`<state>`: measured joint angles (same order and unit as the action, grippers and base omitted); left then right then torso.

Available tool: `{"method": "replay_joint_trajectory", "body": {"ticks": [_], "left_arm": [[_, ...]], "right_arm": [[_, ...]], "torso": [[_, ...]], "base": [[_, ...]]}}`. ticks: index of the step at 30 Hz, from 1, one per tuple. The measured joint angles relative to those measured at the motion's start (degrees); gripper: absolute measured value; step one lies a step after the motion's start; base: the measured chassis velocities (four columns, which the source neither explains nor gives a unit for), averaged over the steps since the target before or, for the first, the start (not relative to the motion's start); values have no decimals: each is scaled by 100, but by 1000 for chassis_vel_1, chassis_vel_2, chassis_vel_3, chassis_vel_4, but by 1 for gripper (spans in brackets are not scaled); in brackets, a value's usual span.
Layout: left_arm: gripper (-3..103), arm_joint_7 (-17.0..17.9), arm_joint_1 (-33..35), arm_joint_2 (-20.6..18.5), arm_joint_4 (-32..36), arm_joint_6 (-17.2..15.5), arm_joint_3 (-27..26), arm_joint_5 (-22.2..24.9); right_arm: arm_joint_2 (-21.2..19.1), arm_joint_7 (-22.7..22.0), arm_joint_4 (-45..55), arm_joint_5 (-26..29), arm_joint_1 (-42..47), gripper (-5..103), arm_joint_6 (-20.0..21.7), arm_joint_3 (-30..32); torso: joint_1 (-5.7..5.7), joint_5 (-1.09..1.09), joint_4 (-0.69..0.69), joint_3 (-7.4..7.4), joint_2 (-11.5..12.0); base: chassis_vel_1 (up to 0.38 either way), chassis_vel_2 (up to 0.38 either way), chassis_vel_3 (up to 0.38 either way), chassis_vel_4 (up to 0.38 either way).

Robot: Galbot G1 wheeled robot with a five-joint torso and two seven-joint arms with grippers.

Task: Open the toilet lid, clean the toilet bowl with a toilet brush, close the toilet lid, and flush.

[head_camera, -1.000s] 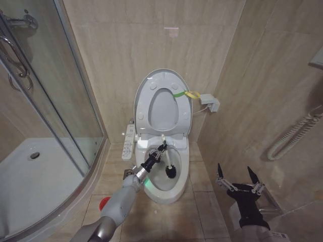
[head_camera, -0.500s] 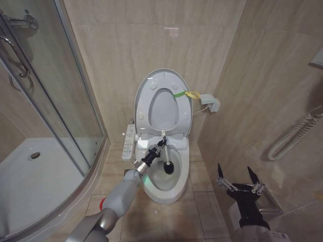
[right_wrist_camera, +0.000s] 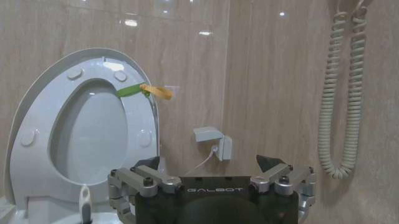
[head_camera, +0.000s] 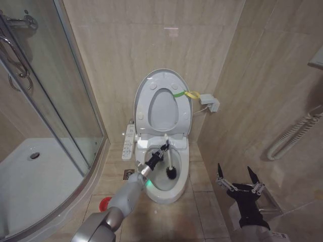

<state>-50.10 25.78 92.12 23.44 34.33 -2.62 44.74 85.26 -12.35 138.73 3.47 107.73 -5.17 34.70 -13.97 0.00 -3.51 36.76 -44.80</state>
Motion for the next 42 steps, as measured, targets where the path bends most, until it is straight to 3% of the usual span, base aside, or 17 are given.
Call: {"method": "replay_joint_trajectory", "body": {"ticks": [8,17,23,29,34,38,42], "left_arm": [[15,-14,125,-203,157,-22,-13,38],[15,43,-143,-61,249,-28,-11,276],[15,-37,291,-15,111,17,-21,126],[15,-96,546,-138,215,39,-41,32],[15,-45,317,-174,317,13,-81,180],[15,-10,84,-41,375,4,-186,380],[15,2,60,3,341,7,-194,412]], "right_arm": [[0,0,0,0,0,100,0,0],[0,0,0,0,0,100,0,0],[-1,0,0,0,0,100,0,0],[0,0,0,0,0,100,0,0],[0,0,0,0,0,100,0,0],[0,0,0,0,0,100,0,0],[0,0,0,0,0,100,0,0]], "torso": [[1,0,1,0,-1],[0,0,-2,1,0],[0,0,3,-1,-1],[2,1,-1,-3,-2],[-2,0,0,3,1],[-2,0,-7,1,1],[-2,0,-4,1,1]], "base": [[0,0,0,0],[0,0,0,0],[0,0,0,0],[0,0,0,0],[0,0,0,0],[0,0,0,0],[0,0,0,0]]}}
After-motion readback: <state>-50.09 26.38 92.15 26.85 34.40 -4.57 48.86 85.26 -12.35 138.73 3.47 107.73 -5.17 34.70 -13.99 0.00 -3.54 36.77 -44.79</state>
